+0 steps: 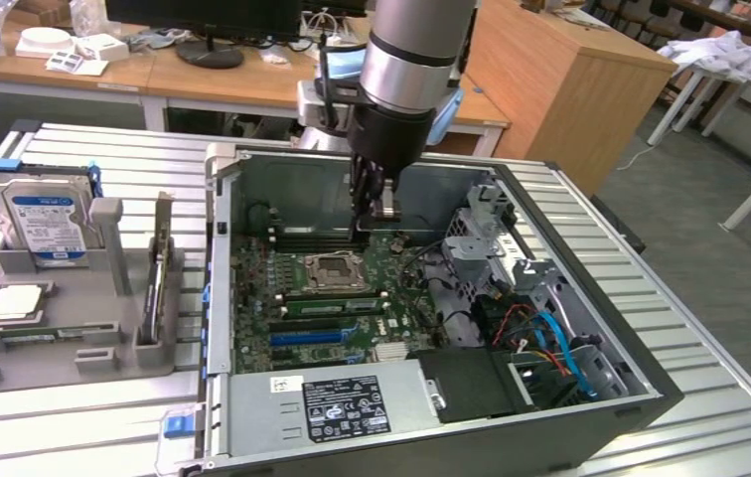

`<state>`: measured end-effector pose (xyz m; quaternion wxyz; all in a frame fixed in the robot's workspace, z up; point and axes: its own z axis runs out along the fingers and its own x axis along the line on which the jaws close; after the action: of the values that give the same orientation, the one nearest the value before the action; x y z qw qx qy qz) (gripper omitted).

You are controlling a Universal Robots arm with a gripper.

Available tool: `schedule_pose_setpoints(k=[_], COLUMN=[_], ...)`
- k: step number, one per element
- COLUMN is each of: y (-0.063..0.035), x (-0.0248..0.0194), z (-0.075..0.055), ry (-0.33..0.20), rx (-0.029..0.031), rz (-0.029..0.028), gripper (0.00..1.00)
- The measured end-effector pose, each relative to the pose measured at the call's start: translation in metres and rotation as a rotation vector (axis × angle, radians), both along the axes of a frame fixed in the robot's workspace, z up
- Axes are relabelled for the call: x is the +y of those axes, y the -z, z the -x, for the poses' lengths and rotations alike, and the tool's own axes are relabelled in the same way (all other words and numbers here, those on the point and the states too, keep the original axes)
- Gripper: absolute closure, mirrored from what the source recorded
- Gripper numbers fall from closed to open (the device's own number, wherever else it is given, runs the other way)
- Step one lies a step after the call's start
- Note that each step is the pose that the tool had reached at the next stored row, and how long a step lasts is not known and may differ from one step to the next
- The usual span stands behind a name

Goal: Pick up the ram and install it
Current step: 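Press down the ram until it locks into place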

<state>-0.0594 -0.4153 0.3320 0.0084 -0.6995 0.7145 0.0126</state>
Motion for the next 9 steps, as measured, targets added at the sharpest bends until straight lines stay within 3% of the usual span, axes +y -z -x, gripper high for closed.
schedule_pose_setpoints(k=[9], y=[0.0000], x=[0.0000], z=[-0.0079], ry=[0.000], rx=[0.0000], rz=[0.0001], gripper=[0.90])
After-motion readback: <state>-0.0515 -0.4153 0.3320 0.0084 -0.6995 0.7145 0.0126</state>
